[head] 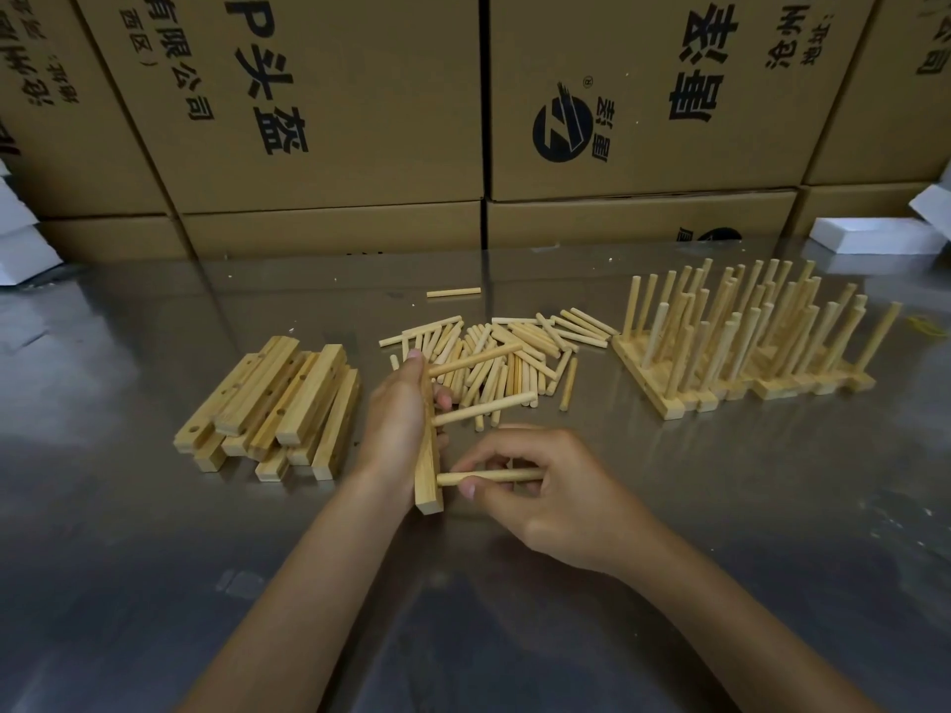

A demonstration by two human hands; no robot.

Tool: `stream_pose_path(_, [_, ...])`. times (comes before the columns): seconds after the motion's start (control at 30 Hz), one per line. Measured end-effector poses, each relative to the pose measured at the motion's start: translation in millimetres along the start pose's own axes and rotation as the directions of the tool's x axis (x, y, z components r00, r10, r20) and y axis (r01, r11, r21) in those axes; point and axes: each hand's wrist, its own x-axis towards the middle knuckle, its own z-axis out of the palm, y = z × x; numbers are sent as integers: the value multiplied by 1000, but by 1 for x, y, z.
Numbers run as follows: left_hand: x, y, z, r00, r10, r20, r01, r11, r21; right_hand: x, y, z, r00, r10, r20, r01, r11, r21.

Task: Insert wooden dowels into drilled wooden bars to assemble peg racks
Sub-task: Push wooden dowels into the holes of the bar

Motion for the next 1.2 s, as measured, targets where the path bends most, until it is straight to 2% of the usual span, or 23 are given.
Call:
stream_pose_path(0.13, [-3, 2, 0, 999, 49, 21, -48, 997, -55, -2, -1, 1, 999, 29, 33, -31, 999, 38])
stream_pose_path(0.3, [-13, 1, 1, 977, 199, 77, -198, 980, -25, -3, -2, -2, 997, 36, 62, -39, 998, 41])
stream_pose_path(0.5, [-22, 1, 6, 975, 210, 79, -203, 975, -89, -2, -4, -4, 993, 86, 79, -92, 993, 76])
stream_pose_path(0.73, [-25, 1, 8, 963, 257, 79, -252, 965, -70, -1, -5, -13, 983, 143, 119, -155, 983, 102])
stream_pose_path(0.87, [-26, 4, 10, 965, 254, 68, -248, 965, -84, 2, -6, -30, 931, 244, 273, -331, 879, 343])
stream_pose_path(1.0, [-23, 3, 7, 987, 159, -18, -160, 971, -178, 2, -4, -42, 895, 210, 394, -414, 720, 557])
stream_pose_path(1.03, [-22, 2, 6, 992, 121, -47, -128, 969, -212, 1, -3, -40, 891, 225, 395, -431, 697, 573])
stream_pose_path(1.07, [-20, 0, 6, 992, 104, -71, -117, 968, -224, 0, -2, -35, 889, 265, 373, -440, 719, 538])
stream_pose_path(1.13, [-20, -1, 8, 987, 137, -85, -151, 970, -189, 0, -2, -22, 900, 341, 271, -426, 820, 383])
stream_pose_path(1.2, [-20, -1, 11, 979, 194, -62, -202, 967, -155, 2, -1, -12, 920, 349, 179, -391, 849, 354])
